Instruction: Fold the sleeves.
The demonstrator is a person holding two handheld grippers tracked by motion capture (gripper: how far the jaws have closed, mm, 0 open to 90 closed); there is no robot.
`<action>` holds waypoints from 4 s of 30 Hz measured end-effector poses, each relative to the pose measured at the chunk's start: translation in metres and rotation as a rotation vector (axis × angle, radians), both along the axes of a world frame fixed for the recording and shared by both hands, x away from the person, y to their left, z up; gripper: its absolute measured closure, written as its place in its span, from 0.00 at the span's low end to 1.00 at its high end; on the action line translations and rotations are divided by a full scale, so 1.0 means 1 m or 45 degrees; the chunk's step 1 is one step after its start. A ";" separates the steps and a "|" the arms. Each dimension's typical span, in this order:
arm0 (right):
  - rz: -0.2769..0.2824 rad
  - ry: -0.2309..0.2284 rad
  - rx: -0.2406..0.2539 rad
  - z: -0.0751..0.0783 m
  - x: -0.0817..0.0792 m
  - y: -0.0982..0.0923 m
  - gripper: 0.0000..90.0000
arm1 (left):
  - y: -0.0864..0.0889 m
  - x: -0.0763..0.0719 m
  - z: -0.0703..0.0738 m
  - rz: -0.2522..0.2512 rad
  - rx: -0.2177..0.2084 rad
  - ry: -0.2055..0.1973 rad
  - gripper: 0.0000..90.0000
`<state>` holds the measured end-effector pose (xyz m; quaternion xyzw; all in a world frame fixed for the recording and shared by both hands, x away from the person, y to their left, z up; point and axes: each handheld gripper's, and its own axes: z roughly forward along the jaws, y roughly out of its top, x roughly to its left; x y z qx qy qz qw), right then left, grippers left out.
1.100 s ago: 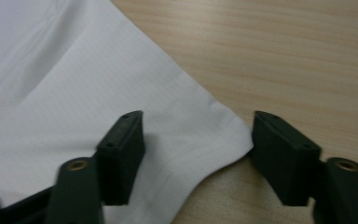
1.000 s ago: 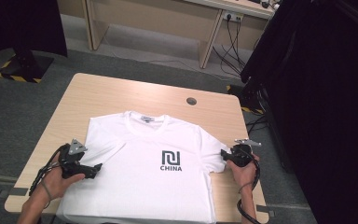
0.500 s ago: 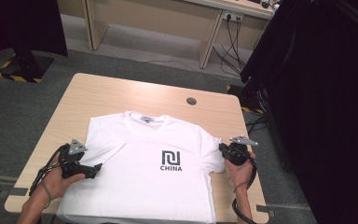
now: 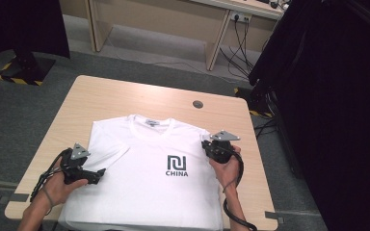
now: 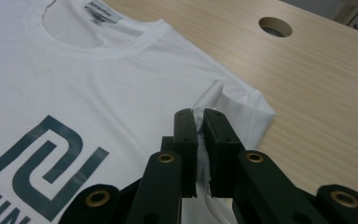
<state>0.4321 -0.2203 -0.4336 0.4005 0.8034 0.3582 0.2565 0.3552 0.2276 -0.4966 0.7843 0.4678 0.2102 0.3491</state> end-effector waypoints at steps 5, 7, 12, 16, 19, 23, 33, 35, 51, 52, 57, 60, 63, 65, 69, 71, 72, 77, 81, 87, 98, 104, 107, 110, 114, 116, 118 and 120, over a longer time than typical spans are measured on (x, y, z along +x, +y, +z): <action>0.047 0.036 -0.030 -0.011 0.004 0.015 0.89 | 0.000 0.000 0.000 0.000 0.000 0.000 0.00; 0.053 0.068 -0.003 -0.016 0.005 0.018 0.78 | 0.000 0.000 0.000 0.000 0.000 0.000 0.00; -0.004 0.069 0.048 -0.006 0.000 -0.006 0.66 | 0.000 0.000 0.000 0.000 0.000 0.000 0.00; -0.060 0.105 0.060 -0.006 -0.009 -0.038 0.64 | 0.000 0.000 0.000 0.000 0.000 0.000 0.00; -0.094 0.153 0.050 -0.015 -0.012 -0.055 0.62 | 0.000 0.000 0.000 0.000 0.000 0.000 0.00; -0.119 0.193 0.038 -0.030 -0.010 -0.067 0.62 | 0.000 0.000 0.000 0.000 0.000 0.000 0.00; 0.002 0.218 0.035 -0.036 -0.012 -0.062 0.95 | 0.000 0.000 0.000 -0.001 0.000 0.001 0.00; 0.027 0.198 0.041 -0.030 -0.017 -0.059 0.96 | 0.000 0.000 0.000 -0.001 0.000 0.001 0.00; 0.313 0.180 -0.018 -0.013 -0.070 -0.010 0.91 | 0.000 0.000 0.000 0.000 0.000 0.000 0.00; 0.307 0.174 -0.011 -0.011 -0.069 -0.011 0.89 | 0.000 0.000 0.000 0.000 0.001 0.001 0.00; 0.231 0.134 0.076 -0.002 -0.061 -0.021 0.83 | 0.000 0.000 0.000 0.000 0.000 0.001 0.00; 0.138 0.137 0.054 -0.008 -0.045 -0.028 0.81 | 0.000 0.000 0.000 0.000 0.001 0.000 0.00; 0.112 0.130 -0.058 -0.017 -0.035 -0.024 0.79 | 0.000 0.000 0.000 0.000 0.000 0.001 0.00; 0.101 0.126 -0.092 -0.020 -0.029 -0.022 0.78 | 0.000 0.000 0.000 0.000 0.000 0.000 0.00; 0.077 0.132 -0.102 -0.024 -0.015 -0.017 0.76 | 0.000 0.000 0.000 0.000 0.001 0.000 0.00; 0.084 0.130 -0.141 -0.029 -0.009 -0.012 0.75 | 0.000 0.000 0.000 0.000 0.000 0.000 0.00; 0.090 0.135 -0.160 -0.031 -0.008 -0.009 0.75 | 0.000 0.000 0.000 0.000 0.000 0.000 0.00; 0.206 0.144 -0.146 -0.034 -0.011 0.013 0.74 | 0.000 0.000 0.000 0.000 0.001 0.001 0.00; 0.262 0.153 -0.073 -0.028 -0.012 0.023 0.72 | 0.000 0.000 0.000 0.000 0.000 0.000 0.00; 0.163 0.143 -0.073 -0.028 0.000 0.015 0.70 | 0.000 0.000 0.000 -0.002 0.001 0.000 0.00; 0.171 0.128 -0.095 -0.033 -0.003 0.023 0.58 | 0.000 0.000 0.000 -0.002 0.001 0.000 0.00; 0.122 0.148 -0.087 -0.039 -0.006 0.010 0.51 | 0.000 0.000 0.000 -0.002 0.002 0.001 0.00; 0.106 0.136 -0.069 -0.034 -0.009 0.004 0.50 | 0.000 0.000 0.000 -0.003 0.001 0.000 0.00; 0.096 0.134 -0.071 -0.031 -0.014 -0.001 0.49 | 0.000 0.000 0.000 -0.002 0.002 0.001 0.00; 0.095 0.167 -0.112 -0.037 -0.020 -0.006 0.46 | 0.000 0.000 0.000 -0.002 0.002 0.001 0.00; 0.091 0.169 -0.095 -0.038 -0.022 -0.008 0.45 | 0.000 0.000 0.000 -0.002 0.002 0.000 0.00; 0.090 0.165 -0.096 -0.036 -0.024 -0.010 0.44 | 0.000 0.000 0.000 -0.002 0.002 0.001 0.00; 0.088 0.160 -0.087 -0.035 -0.029 -0.012 0.43 | 0.000 0.000 0.000 -0.003 0.002 0.001 0.00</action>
